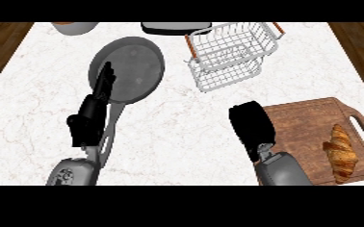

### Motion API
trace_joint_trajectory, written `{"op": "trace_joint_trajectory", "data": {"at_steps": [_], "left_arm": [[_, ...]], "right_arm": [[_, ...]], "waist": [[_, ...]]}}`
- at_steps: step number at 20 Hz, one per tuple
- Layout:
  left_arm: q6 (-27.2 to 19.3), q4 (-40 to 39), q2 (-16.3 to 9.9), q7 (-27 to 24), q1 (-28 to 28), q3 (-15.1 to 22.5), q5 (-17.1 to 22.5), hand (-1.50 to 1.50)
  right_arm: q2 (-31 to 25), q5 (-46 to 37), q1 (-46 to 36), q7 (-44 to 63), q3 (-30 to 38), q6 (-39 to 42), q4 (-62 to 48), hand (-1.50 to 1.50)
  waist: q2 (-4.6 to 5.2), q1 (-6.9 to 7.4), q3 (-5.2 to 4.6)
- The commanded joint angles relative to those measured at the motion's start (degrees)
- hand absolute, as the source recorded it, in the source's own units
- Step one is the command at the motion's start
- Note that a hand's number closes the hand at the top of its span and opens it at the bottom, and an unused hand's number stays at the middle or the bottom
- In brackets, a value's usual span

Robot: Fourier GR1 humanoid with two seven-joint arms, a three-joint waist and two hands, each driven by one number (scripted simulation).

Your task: Pick the cupcake from the cutting board and place it in the tiered basket

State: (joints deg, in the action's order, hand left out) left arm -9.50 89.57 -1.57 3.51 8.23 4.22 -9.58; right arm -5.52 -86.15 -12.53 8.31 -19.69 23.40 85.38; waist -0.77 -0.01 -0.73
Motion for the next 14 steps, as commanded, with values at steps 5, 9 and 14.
{"op": "trace_joint_trajectory", "data": {"at_steps": [5, 9, 14], "left_arm": [[1.03, -0.40, -0.40, -0.71, 0.01, -0.32, 0.69, 0.00], [-1.80, -1.73, 1.50, -2.57, -1.26, 1.12, -1.66, 0.00], [1.10, -1.86, -0.97, -2.67, -0.57, -1.46, 1.04, 0.00]], "right_arm": [[5.41, 5.03, -7.84, 28.57, -11.38, 12.90, 16.66, 1.50], [5.48, 7.39, -11.31, 33.05, -10.04, 17.62, 27.46, 1.50], [5.50, 17.24, -21.54, 44.94, -6.83, 28.53, 36.72, 1.50]], "waist": [[0.45, 0.53, 0.66], [0.53, -0.01, 0.68], [0.53, 0.29, 0.63]]}}
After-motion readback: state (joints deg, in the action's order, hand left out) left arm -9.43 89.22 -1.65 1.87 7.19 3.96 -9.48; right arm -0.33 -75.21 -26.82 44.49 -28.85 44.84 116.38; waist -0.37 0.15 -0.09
